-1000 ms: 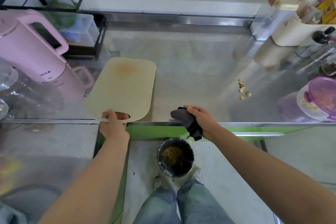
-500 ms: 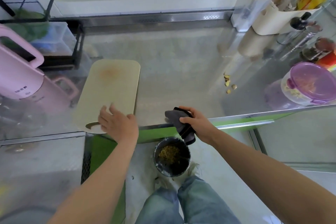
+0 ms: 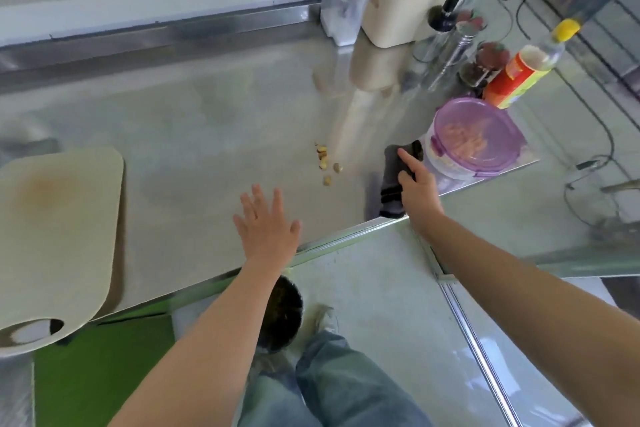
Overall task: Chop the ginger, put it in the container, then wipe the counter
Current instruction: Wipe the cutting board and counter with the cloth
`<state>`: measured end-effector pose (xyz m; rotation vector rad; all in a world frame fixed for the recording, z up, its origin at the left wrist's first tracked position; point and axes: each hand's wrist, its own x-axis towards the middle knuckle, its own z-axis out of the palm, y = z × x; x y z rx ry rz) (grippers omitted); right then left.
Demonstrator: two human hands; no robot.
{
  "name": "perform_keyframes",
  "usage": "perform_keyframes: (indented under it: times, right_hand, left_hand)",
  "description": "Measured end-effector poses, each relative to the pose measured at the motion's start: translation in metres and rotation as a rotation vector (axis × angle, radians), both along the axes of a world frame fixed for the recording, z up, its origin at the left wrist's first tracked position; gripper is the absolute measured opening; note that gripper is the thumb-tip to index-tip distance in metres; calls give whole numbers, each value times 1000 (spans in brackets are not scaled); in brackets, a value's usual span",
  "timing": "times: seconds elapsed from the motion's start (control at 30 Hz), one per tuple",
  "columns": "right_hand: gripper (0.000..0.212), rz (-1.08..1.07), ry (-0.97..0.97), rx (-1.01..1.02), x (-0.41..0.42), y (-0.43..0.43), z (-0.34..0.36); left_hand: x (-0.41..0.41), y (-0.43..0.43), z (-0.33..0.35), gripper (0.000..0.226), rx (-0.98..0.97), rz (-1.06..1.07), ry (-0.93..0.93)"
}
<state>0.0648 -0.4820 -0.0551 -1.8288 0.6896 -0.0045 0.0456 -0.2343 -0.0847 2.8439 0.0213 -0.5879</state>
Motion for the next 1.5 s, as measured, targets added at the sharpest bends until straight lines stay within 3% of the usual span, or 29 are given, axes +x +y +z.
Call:
perform_keyframes:
  times: [0.13, 0.5, 0.77, 0.97, 1.07, 1.17, 1.23, 1.37, 1.43, 1.5]
  right_hand:
    - [53, 73, 119, -317, 20, -50, -13]
    - [57, -25, 84, -336, 52, -111, -18]
    - [61, 104, 103, -500, 40, -84, -44]
    - [61, 460, -21, -337, 30, -45, -44]
    - [59, 248, -93, -370, 33, -58, -32]
    - [59, 75, 27, -411, 25, -71, -34]
    - [60, 131, 90, -425, 14, -57, -38]
    - [60, 418, 0, -315, -2, -13, -39]
    - [58, 395, -23, -302, -1, -12, -32]
    - [56, 234, -40, -380, 4, -27, -28]
  left_hand:
    - [6, -26, -8, 73, 54, 89, 51]
    - [20, -62, -2, 70, 93, 237, 1]
    - [27, -75, -2, 69, 156, 230, 50]
    - [23, -71, -3, 68, 132, 212, 30]
    - [24, -69, -4, 68, 123, 206, 38]
    - [22, -68, -5, 69, 123, 191, 35]
    - [21, -67, -5, 69, 120, 176, 28]
    - [19, -62, -6, 69, 91, 157, 35]
    - [17, -58, -8, 72, 80, 125, 43]
    - [16, -52, -11, 77, 86, 84, 53]
